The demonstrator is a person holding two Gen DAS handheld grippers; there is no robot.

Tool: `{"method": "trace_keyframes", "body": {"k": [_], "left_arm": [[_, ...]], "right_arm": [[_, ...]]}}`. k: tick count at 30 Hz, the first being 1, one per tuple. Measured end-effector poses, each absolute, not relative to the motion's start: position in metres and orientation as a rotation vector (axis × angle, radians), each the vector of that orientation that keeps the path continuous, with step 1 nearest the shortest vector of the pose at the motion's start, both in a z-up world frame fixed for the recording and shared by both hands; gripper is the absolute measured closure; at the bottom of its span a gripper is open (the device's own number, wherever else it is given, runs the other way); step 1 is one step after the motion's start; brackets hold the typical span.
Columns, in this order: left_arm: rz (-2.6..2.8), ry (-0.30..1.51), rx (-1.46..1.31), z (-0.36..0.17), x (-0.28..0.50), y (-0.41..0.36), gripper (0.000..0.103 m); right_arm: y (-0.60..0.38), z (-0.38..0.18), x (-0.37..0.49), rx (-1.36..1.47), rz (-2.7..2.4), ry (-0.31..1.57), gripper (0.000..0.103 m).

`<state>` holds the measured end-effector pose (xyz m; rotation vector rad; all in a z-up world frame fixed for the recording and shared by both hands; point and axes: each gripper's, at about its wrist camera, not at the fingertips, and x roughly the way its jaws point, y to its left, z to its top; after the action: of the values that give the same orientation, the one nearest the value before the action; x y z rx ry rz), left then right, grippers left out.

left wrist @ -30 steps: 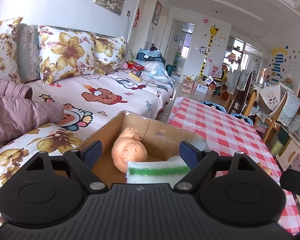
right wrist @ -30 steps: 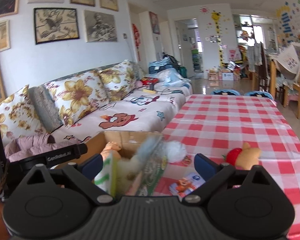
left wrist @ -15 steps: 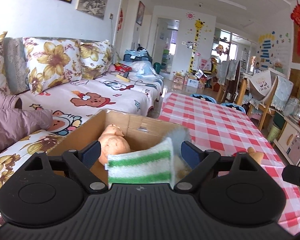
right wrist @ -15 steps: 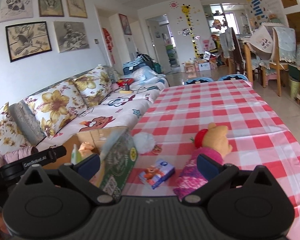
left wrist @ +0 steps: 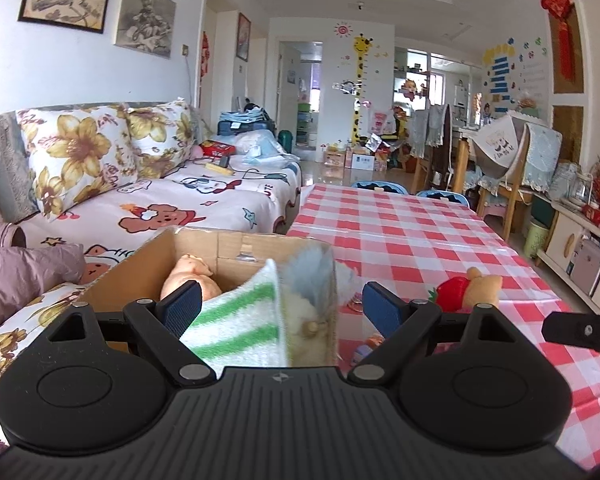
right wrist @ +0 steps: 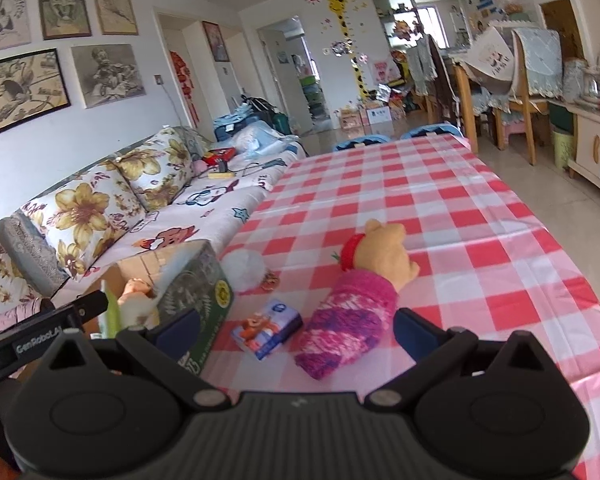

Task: Organize soft objects
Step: 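Move both tools back over the remaining toys on the table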

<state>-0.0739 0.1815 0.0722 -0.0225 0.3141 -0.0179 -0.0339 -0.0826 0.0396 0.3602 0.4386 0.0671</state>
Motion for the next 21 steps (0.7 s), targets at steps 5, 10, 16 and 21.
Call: {"method": "trace_keyframes", "body": {"k": [5, 10, 16, 21], "left_arm": [[-0.044, 0.316, 0.000, 0.069, -0.072, 0.177, 0.000], [-0.068, 0.314, 0.034, 0.066, -0.074, 0.173, 0.000], [-0.112, 0.316, 0.063, 0.065, -0.079, 0.164, 0.000], [-0.145, 0.321, 0.085, 0.063, -0.084, 0.157, 0.000]], "right_arm": [[-0.096, 0.038, -0.036, 0.395, 0.045, 0.440, 0.001], [-0.112, 0.038, -0.038, 0.431, 0.021, 0.427, 0.001], [-0.129, 0.036, -0.037, 0.464, -0.011, 0.424, 0.001], [-0.141, 0.036, -0.037, 0.496, -0.037, 0.417, 0.001]]}}
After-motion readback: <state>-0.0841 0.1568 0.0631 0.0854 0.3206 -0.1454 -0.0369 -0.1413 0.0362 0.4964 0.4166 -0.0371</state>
